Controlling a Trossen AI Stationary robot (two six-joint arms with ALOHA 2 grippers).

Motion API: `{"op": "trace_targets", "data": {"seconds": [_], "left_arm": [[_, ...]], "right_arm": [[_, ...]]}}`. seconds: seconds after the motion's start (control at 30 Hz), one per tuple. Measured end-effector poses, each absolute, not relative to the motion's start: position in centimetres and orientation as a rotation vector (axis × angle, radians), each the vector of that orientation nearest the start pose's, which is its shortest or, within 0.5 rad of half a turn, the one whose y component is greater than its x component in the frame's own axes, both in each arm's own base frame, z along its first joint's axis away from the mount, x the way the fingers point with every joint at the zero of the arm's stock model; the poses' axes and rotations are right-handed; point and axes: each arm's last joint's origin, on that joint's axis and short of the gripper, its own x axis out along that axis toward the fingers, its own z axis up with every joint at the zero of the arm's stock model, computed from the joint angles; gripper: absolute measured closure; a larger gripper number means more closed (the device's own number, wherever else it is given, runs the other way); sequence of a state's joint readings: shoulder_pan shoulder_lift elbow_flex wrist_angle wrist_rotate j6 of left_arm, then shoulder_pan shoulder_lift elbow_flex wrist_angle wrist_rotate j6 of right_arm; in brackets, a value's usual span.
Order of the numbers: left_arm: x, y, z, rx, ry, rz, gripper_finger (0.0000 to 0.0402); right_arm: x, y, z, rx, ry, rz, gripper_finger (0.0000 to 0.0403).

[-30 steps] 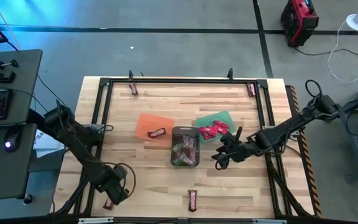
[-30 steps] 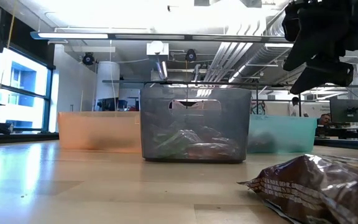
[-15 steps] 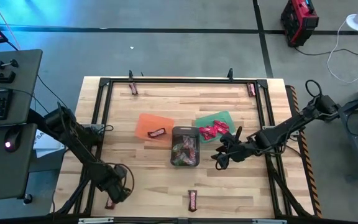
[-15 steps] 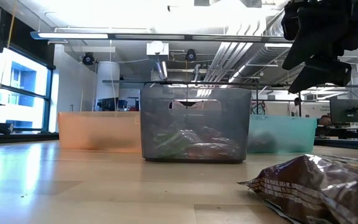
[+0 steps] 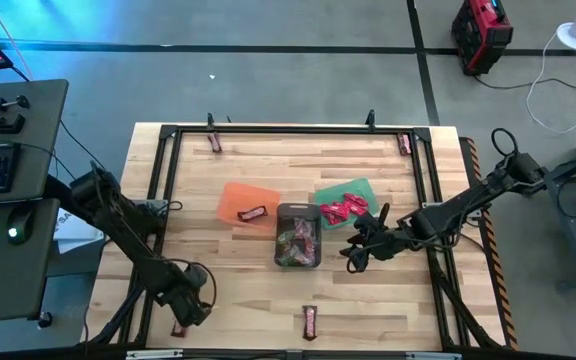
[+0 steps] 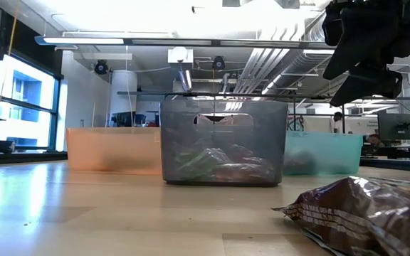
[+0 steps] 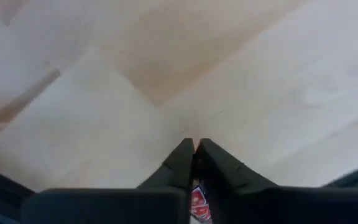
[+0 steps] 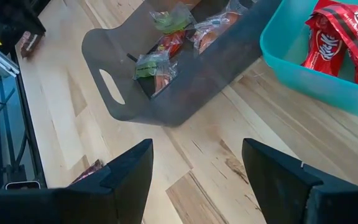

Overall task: Sort candy by brand, put in halloween buckets
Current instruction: Put the brown chocolate bar into the orange bin

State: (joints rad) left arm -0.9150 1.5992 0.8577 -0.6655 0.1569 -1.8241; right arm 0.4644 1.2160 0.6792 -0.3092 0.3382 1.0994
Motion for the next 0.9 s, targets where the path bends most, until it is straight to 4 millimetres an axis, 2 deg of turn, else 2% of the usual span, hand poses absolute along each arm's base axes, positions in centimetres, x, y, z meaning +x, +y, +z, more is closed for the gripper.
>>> {"op": "trace_targets", "data": {"seconds": [0.17,0.27,0.37,0.5,0.63,0.73,0.9], "left_arm": [[15.9,-19.9,17.1,-0.873,1.481,0.524,0.0395],[16.8,-18.2,19.0,-0.899,1.326,0.496,0.0399],[18.3,-15.4,21.2,-0.904,1.121,0.489,0.0401],[20.6,-11.1,24.9,-0.802,0.842,0.475,0.0401],[22.8,-6.8,27.8,-0.625,0.702,0.503,0.0401],[23.8,-3.7,28.8,-0.482,0.662,0.574,0.0401],[24.4,0.1,28.2,-0.361,0.726,0.648,0.0397]], "right_arm": [[21.2,9.6,20.6,0.711,0.739,-0.311,0.0164],[21.2,9.5,20.6,0.709,0.735,-0.317,0.0164],[21.3,9.4,20.7,0.702,0.706,-0.347,0.0164],[21.5,9.4,20.9,0.719,0.636,-0.38,0.0164],[21.9,9.5,21.4,0.745,0.556,-0.377,0.0164],[22.3,9.5,21.9,0.765,0.475,-0.386,0.0164],[22.6,9.4,22.5,0.779,0.357,-0.427,0.0164]]}}
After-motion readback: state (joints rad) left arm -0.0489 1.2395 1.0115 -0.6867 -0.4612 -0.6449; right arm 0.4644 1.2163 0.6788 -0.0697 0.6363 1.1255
